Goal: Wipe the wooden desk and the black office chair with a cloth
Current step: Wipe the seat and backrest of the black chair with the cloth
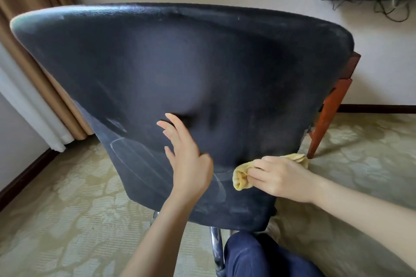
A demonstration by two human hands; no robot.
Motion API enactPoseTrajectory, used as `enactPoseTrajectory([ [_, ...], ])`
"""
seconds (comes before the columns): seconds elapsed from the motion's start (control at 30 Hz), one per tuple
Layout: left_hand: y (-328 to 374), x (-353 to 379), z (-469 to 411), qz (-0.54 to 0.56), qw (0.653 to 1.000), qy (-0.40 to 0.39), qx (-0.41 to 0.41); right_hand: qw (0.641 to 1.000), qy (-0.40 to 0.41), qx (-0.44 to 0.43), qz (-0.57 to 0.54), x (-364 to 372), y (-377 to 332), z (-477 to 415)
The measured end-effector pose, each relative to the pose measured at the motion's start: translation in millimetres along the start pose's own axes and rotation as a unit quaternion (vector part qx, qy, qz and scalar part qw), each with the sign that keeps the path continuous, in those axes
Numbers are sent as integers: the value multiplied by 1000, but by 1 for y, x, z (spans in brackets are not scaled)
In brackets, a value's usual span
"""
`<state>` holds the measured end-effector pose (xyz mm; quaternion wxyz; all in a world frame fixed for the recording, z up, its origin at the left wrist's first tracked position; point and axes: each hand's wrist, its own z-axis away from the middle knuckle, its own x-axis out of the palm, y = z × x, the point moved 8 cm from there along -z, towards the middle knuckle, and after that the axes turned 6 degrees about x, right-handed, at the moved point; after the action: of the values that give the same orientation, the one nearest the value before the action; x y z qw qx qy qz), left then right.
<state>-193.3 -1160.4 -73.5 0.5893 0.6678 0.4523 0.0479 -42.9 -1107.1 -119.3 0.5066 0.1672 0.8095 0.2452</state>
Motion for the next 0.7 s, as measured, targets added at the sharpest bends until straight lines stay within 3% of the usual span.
enactPoseTrajectory([
  [0.23, 0, -11, -2, -10, 1000, -3, 2, 998, 39, 9, 39, -88, 54, -3],
  [0.4, 1, -19, -1, -21, 1000, -6, -3, 984, 119, 15, 132, -158, 82, -35],
  [0.63, 4, -18, 3, 31, 999, -11, 15, 907, 347, 162, 173, -206, 101, -63],
  [0.7, 4, -14, -1, 32, 999, -17, 13, 890, 380, 184, 175, -201, 99, -65],
])
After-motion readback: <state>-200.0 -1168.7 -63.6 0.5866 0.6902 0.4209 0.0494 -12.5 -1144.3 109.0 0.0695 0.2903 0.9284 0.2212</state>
